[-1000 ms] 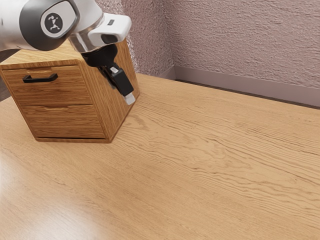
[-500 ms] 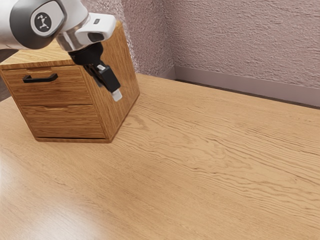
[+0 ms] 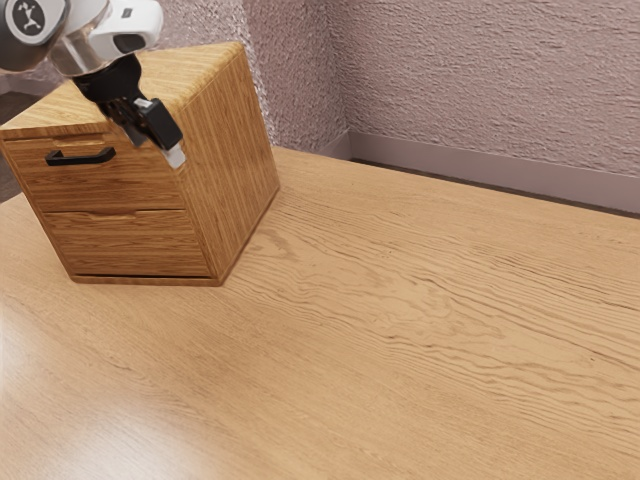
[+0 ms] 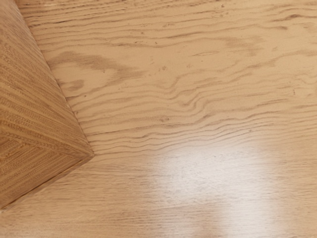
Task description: Pull the drawer handle with one arm to open the drawer
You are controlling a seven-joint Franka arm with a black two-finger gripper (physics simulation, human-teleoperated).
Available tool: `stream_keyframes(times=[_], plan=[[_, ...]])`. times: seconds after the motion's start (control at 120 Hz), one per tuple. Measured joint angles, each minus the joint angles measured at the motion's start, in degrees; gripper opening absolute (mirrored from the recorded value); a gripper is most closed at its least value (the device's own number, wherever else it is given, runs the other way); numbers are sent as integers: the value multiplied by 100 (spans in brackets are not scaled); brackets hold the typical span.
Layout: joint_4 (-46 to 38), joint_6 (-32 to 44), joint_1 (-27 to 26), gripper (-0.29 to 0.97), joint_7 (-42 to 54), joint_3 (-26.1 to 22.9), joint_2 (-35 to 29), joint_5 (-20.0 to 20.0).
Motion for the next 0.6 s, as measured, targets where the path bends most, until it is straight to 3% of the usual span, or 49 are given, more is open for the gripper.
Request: stream_keyframes(times=[0.133, 0.375, 0.467, 0.55, 0.6], plan=[[969, -518, -489, 68, 61, -12, -184, 22], [961, -954, -1133, 68, 658, -8, -206, 45], [858, -890, -1102, 67, 1134, 181, -8, 33], [690, -714, -672, 67, 1639, 800, 177, -149], [634, -602, -369, 67, 2009, 1519, 477, -473]])
